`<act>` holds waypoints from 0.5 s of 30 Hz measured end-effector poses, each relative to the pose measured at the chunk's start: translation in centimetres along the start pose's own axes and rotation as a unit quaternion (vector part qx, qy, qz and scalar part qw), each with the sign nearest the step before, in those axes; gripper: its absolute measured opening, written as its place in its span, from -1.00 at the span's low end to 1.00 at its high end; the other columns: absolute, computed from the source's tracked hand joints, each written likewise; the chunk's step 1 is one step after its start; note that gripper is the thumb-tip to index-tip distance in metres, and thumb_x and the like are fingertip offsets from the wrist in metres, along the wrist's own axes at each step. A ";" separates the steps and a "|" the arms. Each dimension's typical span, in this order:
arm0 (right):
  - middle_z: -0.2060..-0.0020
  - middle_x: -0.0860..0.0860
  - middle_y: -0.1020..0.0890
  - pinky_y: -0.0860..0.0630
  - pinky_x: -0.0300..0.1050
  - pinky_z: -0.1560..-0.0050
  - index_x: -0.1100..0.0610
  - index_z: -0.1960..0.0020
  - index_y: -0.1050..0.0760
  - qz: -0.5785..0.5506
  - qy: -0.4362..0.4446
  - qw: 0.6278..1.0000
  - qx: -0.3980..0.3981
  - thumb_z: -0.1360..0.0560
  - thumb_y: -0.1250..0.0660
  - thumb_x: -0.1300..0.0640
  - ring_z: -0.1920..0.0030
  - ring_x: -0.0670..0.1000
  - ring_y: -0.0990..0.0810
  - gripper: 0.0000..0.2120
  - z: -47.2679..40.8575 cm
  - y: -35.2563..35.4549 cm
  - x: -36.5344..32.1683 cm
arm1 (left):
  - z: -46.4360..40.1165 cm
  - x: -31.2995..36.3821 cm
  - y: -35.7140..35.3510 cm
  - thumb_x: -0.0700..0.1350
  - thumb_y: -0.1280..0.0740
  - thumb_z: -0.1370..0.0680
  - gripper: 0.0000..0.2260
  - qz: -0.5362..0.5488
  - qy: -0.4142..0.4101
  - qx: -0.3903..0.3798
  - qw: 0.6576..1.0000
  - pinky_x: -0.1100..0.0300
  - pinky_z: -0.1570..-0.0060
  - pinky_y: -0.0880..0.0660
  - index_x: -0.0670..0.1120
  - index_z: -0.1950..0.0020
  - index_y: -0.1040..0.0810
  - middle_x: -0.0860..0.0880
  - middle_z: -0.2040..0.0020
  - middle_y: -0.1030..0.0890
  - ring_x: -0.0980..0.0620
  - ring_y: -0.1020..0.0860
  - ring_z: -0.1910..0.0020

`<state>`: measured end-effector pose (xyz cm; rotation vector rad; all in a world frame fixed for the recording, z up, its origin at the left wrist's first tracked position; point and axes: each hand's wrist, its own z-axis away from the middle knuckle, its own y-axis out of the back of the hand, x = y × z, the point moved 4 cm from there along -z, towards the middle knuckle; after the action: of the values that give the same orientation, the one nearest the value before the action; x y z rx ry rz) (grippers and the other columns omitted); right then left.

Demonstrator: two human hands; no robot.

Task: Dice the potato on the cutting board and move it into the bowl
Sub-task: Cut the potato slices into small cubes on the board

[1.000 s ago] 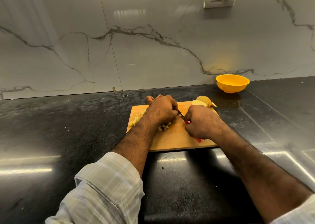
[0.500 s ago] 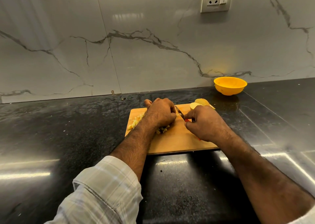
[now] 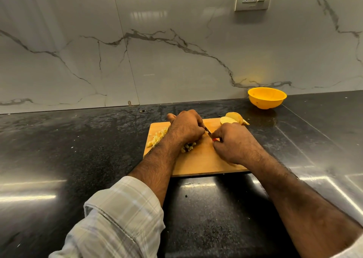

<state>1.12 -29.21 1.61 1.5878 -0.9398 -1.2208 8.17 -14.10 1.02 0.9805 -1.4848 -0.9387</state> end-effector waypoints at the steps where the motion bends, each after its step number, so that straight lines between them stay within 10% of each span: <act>1: -0.21 -0.02 -0.68 -0.68 -0.01 -0.12 -0.05 -0.39 -0.60 -0.001 -0.001 1.000 -0.003 -0.60 -0.38 0.00 -0.10 0.00 -0.64 -0.63 -0.1 -0.1 0.0 | 0.0 0.0 0.0 0.01 -0.50 -0.56 -0.95 0.005 0.001 0.000 1.000 -0.16 -0.28 -0.19 0.11 0.08 -0.75 0.20 0.06 -0.67 0.12 -0.49 -0.12; 15: -0.12 -0.02 -0.68 -0.68 -0.04 -0.04 -0.01 -0.35 -0.61 0.016 -0.013 1.000 -0.006 -0.60 -0.38 0.02 -0.03 0.00 -0.63 -0.67 -1.3 -0.4 -1.0 | 0.1 -0.1 0.0 0.07 -0.47 -0.57 -0.92 -0.040 -0.031 0.010 0.999 -0.18 -0.27 -0.19 0.14 0.10 -0.74 0.24 0.09 -0.68 0.11 -0.50 -0.18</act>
<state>2.20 -27.86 1.67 1.5459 -0.9684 -1.2260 8.06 -14.02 1.02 1.0397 -1.5188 -1.0202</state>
